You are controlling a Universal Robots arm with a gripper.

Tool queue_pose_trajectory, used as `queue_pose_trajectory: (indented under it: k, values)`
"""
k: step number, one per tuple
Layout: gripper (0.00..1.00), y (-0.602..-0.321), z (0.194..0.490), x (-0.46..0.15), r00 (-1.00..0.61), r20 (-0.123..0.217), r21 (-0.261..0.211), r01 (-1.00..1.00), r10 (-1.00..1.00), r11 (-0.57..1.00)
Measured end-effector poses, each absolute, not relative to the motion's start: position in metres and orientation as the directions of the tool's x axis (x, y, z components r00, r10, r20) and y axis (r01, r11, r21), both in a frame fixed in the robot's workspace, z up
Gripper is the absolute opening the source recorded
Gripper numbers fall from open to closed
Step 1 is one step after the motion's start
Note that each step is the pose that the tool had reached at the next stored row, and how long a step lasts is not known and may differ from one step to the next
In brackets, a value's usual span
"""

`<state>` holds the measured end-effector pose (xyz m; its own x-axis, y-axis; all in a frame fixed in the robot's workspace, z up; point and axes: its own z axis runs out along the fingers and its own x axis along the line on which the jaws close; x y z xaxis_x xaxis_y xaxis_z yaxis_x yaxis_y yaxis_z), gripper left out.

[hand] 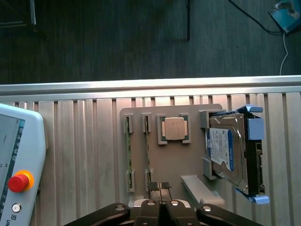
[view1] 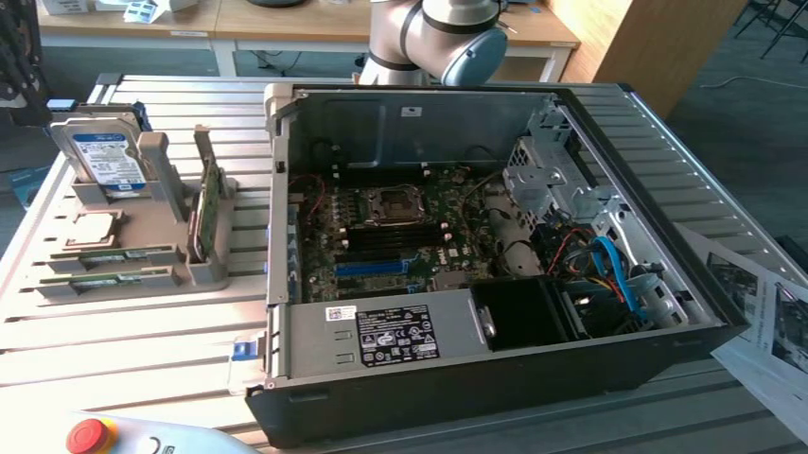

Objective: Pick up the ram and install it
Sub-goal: 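Pick up the ram and move it above insertion slot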

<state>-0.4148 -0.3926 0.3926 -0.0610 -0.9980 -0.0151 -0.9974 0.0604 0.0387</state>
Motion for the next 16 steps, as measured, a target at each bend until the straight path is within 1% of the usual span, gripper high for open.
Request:
queue_pose_trajectory:
  k: [16]
  values:
    - [0.10, -0.3926, 0.3919, -0.4147, -0.037, -0.015, 0.039, -0.999, -0.999, 0.037]
